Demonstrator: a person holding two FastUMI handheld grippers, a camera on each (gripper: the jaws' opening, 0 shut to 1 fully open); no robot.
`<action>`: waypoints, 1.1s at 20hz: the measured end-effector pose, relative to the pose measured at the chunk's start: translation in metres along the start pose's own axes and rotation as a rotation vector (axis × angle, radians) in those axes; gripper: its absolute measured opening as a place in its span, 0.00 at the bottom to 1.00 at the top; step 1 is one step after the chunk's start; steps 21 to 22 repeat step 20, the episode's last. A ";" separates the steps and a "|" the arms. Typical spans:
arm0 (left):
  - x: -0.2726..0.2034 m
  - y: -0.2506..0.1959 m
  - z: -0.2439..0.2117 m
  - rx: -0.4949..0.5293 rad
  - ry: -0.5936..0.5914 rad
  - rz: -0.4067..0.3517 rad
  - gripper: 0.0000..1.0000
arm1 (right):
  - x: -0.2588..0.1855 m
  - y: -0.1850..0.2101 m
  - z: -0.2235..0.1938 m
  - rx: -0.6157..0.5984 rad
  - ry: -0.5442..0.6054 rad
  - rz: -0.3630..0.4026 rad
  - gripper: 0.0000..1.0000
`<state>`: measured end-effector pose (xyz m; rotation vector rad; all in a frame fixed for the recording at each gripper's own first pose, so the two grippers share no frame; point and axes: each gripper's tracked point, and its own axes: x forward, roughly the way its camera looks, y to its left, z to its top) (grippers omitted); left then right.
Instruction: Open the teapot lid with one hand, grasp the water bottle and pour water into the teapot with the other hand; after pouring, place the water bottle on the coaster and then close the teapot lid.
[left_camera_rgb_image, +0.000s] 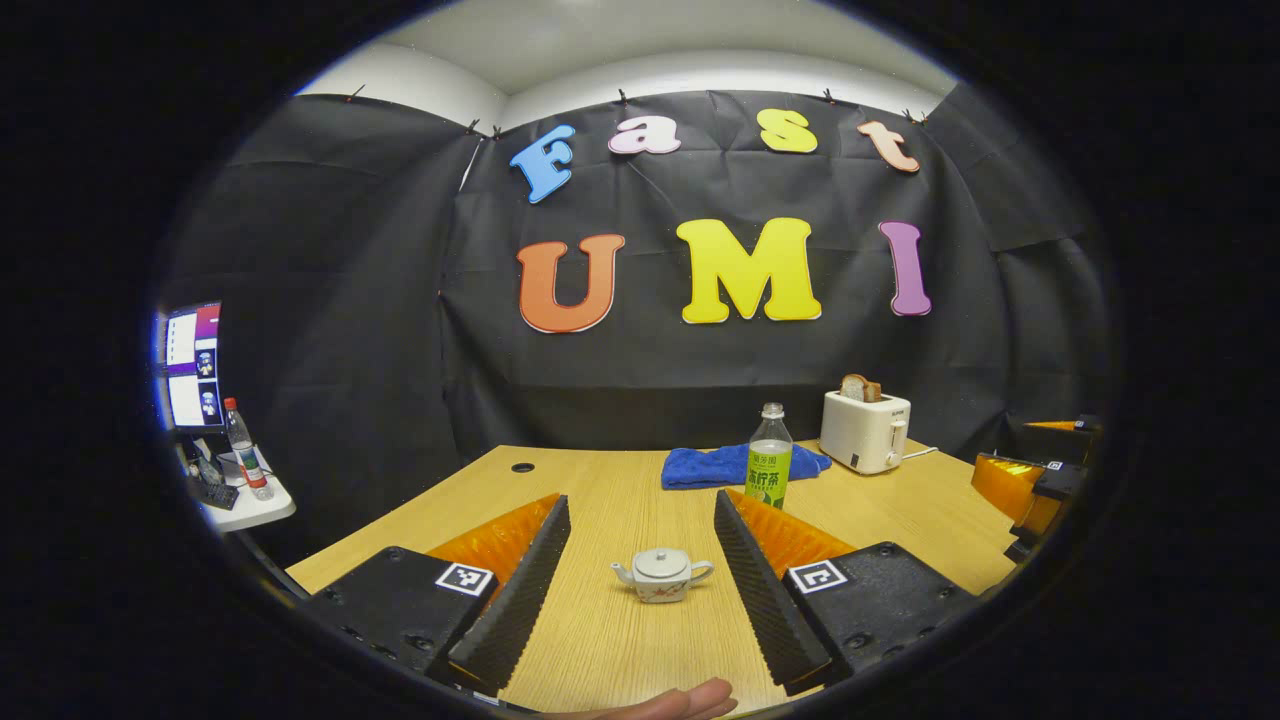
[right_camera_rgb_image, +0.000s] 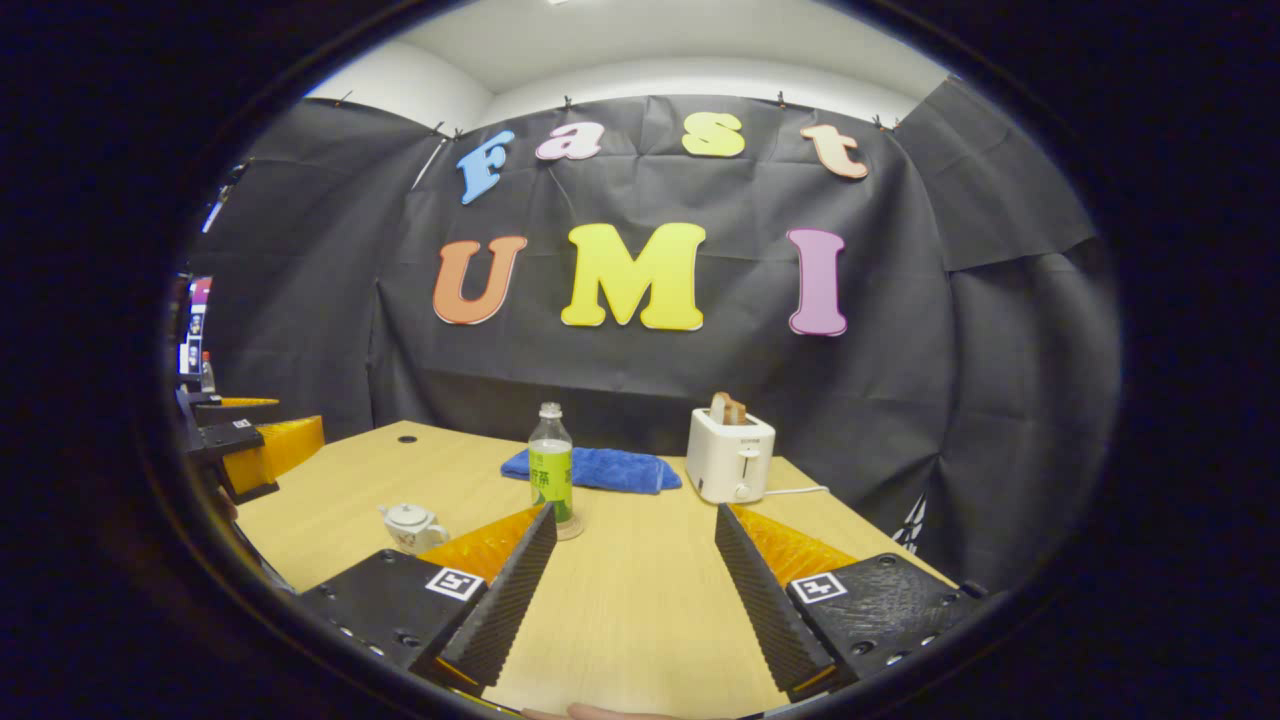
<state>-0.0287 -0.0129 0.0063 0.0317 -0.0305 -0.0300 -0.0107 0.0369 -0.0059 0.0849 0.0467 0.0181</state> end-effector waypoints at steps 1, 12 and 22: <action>-0.002 -0.002 0.002 0.006 -0.006 -0.006 0.91 | 0.000 0.005 -0.004 -0.003 0.013 0.015 0.95; -0.002 -0.019 -0.008 0.059 0.008 -0.033 0.92 | 0.008 -0.001 -0.007 0.012 0.021 0.012 0.98; 0.002 -0.021 -0.011 0.043 0.003 -0.036 0.92 | 0.008 -0.004 -0.006 -0.005 0.010 0.006 0.98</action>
